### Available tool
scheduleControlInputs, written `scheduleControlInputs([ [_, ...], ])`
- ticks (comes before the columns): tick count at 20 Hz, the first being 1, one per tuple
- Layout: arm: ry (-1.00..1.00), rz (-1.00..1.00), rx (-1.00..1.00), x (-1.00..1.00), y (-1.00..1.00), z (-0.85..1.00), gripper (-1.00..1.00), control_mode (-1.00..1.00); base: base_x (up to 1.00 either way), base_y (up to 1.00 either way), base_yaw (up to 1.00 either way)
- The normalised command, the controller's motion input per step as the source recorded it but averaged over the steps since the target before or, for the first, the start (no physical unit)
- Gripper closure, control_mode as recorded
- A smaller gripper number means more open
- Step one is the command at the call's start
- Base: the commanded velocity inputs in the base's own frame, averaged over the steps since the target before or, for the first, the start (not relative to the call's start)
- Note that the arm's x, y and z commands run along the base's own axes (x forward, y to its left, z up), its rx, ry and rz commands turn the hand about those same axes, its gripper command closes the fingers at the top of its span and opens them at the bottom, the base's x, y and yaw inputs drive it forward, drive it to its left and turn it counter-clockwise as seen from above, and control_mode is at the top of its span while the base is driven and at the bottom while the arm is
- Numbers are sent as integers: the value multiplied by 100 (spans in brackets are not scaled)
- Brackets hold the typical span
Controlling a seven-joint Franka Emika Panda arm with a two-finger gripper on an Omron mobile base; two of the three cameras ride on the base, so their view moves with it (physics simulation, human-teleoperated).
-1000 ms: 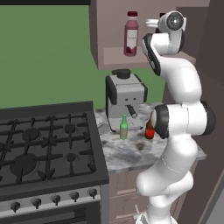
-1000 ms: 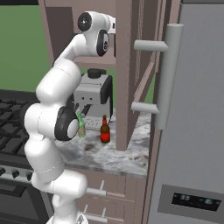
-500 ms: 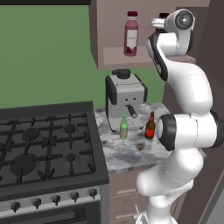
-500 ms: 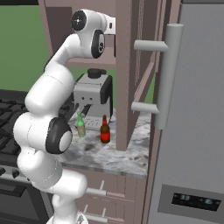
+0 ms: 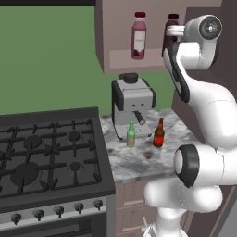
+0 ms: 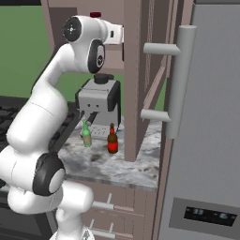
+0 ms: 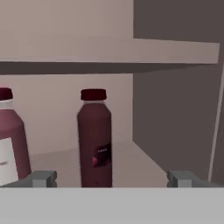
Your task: Sort all alcoholic drinks to one cabinet, and non-alcoholic drinks to the other.
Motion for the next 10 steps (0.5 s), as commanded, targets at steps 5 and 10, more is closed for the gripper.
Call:
scheduleControlInputs([
  [5, 0, 2, -2, -76, 2, -16, -100, -100, 0, 0, 0],
  [10, 3, 1, -1, -72, 2, -19, -100, -100, 0, 0, 0],
])
